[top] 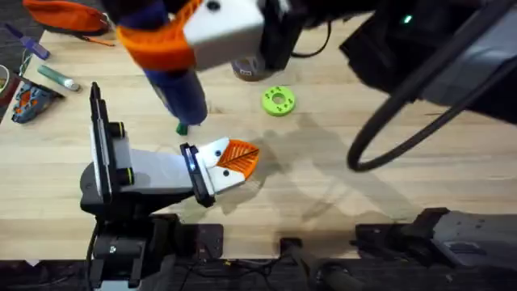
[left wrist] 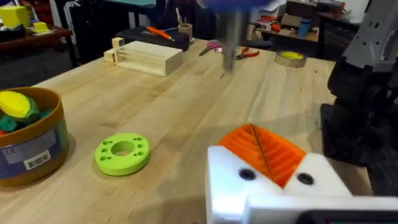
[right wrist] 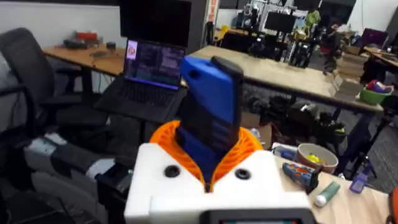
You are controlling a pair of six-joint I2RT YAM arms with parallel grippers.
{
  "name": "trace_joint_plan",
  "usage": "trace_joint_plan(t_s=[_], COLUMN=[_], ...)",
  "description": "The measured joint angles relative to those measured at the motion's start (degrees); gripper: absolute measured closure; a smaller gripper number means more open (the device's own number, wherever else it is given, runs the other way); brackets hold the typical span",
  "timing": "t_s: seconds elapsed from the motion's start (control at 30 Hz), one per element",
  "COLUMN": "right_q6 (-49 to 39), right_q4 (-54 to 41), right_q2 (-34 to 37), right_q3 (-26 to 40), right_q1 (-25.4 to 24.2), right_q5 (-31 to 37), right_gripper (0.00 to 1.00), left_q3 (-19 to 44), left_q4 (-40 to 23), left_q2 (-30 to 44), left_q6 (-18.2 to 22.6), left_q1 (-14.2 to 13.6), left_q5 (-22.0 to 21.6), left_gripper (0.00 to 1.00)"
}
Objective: Pick up the gripper from the table and insert it into the empty holder that is missing its gripper. Then pick up a screw, insert it into the mounting hole, and use the screwdriver to tighten it. Finally, clean up the table by picking up the vegetable and placing it into the bucket.
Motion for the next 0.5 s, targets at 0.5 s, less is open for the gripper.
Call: trace_joint_plan(t_s=[0.5], right_q6=[-7.61], right_q4=[-36.24], right_q2=[0.00], right_q3=[5.26], right_q1=[-7.90], right_q5=[1.74], right_gripper=[0.979], left_q3=[0.00], left_q4=[0.00], left_q2=[-0.01], left_q6=[0.01], left_q1=[0.00], left_q5=[0.00], left_gripper=[0.985])
